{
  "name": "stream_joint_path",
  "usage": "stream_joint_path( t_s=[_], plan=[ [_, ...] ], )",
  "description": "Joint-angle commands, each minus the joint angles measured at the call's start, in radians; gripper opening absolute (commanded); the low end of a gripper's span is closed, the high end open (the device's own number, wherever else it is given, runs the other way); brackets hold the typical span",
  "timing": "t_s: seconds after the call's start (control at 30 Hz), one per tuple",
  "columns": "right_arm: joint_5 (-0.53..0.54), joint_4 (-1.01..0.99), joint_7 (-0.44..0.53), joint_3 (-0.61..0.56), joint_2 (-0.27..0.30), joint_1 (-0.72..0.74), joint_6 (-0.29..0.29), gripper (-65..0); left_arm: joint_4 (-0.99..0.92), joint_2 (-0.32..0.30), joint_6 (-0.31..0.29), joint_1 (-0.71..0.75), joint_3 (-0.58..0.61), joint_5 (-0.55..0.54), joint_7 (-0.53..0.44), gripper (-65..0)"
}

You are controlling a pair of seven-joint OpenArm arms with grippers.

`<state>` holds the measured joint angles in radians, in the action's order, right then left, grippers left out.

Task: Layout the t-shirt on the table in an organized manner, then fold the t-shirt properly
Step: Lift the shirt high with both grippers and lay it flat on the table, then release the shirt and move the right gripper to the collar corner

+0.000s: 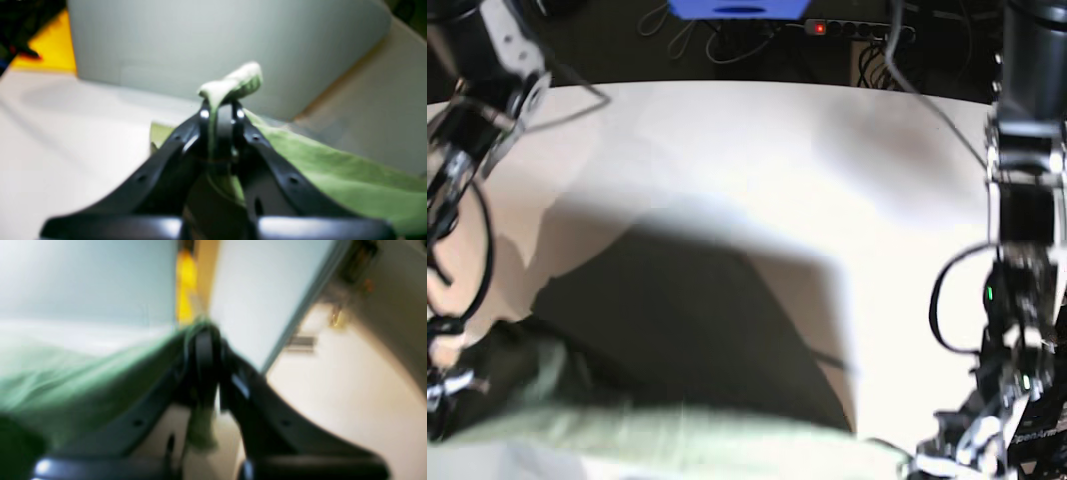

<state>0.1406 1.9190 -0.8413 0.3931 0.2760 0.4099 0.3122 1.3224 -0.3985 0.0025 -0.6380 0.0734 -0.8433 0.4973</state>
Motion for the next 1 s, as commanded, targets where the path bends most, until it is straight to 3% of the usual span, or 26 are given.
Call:
stream_joint_path(
  t_s=[0.0, 0.2, 0.37, 0.57, 0.67, 0.73, 0.83, 0.9, 0.97],
  plan=[
    [-0.002, 0.03, 0.034, 0.007, -0.001, -0.016, -0.006, -65.0, 0.042, -0.02, 0.003, 0.019, -0.047, -0.009, -0.041, -64.8],
    [-0.002, 0.052, 0.034, 0.004, -0.119, -0.266, -0.006, -65.0, 0.17, -0.02, 0.001, 0.326, -0.229, -0.009, -0.041, -64.7],
    [-0.002, 0.049, 0.034, 0.0, -0.179, -0.42, -0.006, -65.0, 0.188, -0.017, 0.0, 0.524, -0.33, -0.011, -0.041, -64.6],
    [-0.002, 0.004, 0.032, -0.047, -0.183, -0.512, -0.006, -65.0, 0.182, -0.015, 0.0, 0.654, -0.355, -0.011, -0.041, -64.5],
    [-0.002, -0.063, 0.023, -0.085, -0.154, -0.517, -0.006, -63.3, 0.182, -0.015, 0.0, 0.679, -0.35, -0.011, -0.041, -64.4],
    [-0.002, -0.097, 0.023, -0.093, -0.143, -0.517, -0.006, -57.1, 0.165, -0.014, 0.0, 0.689, -0.349, -0.011, -0.035, -60.8],
    [-0.006, -0.1, 0.027, -0.09, -0.136, -0.532, -0.006, -45.5, 0.122, -0.014, 0.0, 0.682, -0.355, -0.011, 0.059, -47.3],
    [-0.005, -0.075, 0.034, -0.073, -0.111, -0.552, -0.006, -40.6, 0.111, -0.014, 0.0, 0.682, -0.358, -0.011, 0.125, -38.6],
    [-0.003, -0.036, 0.032, -0.039, -0.111, -0.564, -0.006, -38.6, 0.124, -0.014, 0.0, 0.688, -0.36, -0.011, 0.149, -34.3]
  ],
)
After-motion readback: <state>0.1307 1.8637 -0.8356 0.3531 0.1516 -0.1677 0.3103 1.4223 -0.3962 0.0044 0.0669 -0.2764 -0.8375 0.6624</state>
